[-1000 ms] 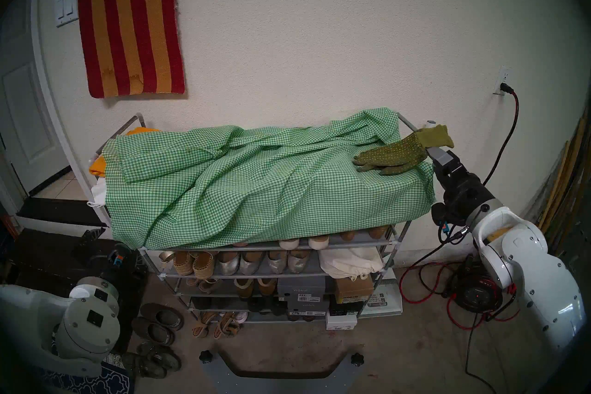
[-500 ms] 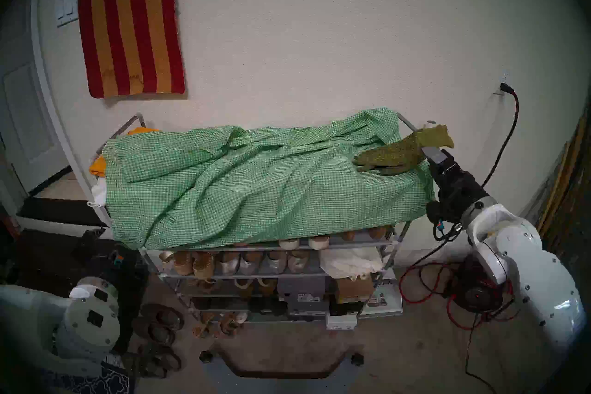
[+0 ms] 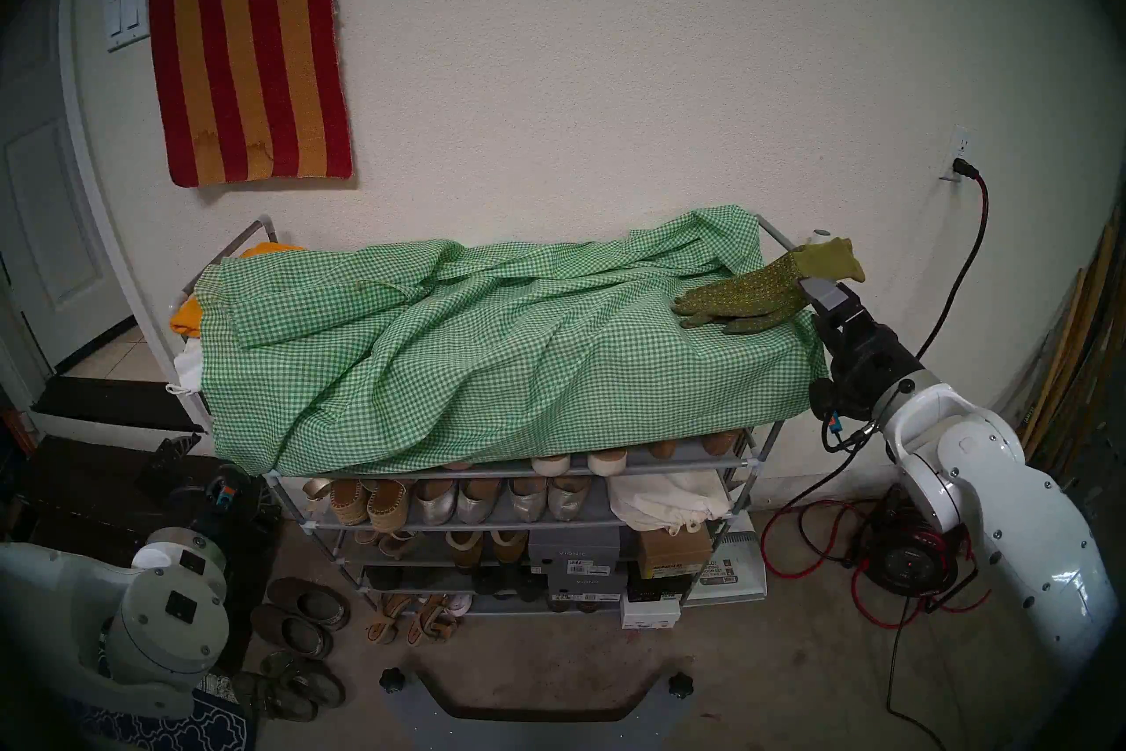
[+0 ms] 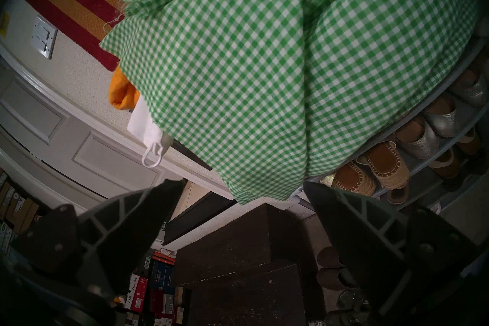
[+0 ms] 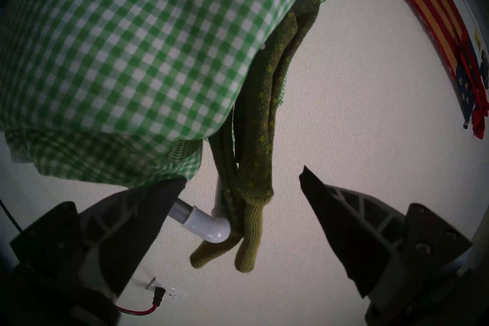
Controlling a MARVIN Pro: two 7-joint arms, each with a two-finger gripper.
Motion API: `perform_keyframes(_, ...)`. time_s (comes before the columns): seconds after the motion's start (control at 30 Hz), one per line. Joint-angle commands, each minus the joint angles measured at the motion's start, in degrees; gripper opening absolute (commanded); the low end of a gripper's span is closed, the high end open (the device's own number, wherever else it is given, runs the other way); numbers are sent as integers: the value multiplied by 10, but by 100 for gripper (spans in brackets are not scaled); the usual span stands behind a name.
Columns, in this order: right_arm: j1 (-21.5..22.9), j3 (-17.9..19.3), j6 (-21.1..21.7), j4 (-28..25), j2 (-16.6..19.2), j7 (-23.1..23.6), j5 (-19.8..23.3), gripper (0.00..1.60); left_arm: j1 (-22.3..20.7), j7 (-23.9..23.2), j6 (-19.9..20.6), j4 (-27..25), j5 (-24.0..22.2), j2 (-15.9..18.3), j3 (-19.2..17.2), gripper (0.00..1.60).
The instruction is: Lift the object off the cloth, cover the shoe rack with the cloth, put the object back
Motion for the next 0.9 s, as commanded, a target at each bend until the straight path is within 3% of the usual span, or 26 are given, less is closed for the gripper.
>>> perform_keyframes(0.0,40,-22,-3,3,9,3,-1,160,0,0,1,0,0,-1,-1,160)
perform_keyframes(0.4,82,-53,-8,21,12,6,-1,160,0,0,1,0,0,-1,-1,160)
perform_keyframes(0.63,95,-49,-17,40,12,1,9,160,0,0,1,0,0,-1,-1,160)
perform_keyframes(0.87,139,-79,-29,69,5,-1,12,160,0,0,1,0,0,-1,-1,160)
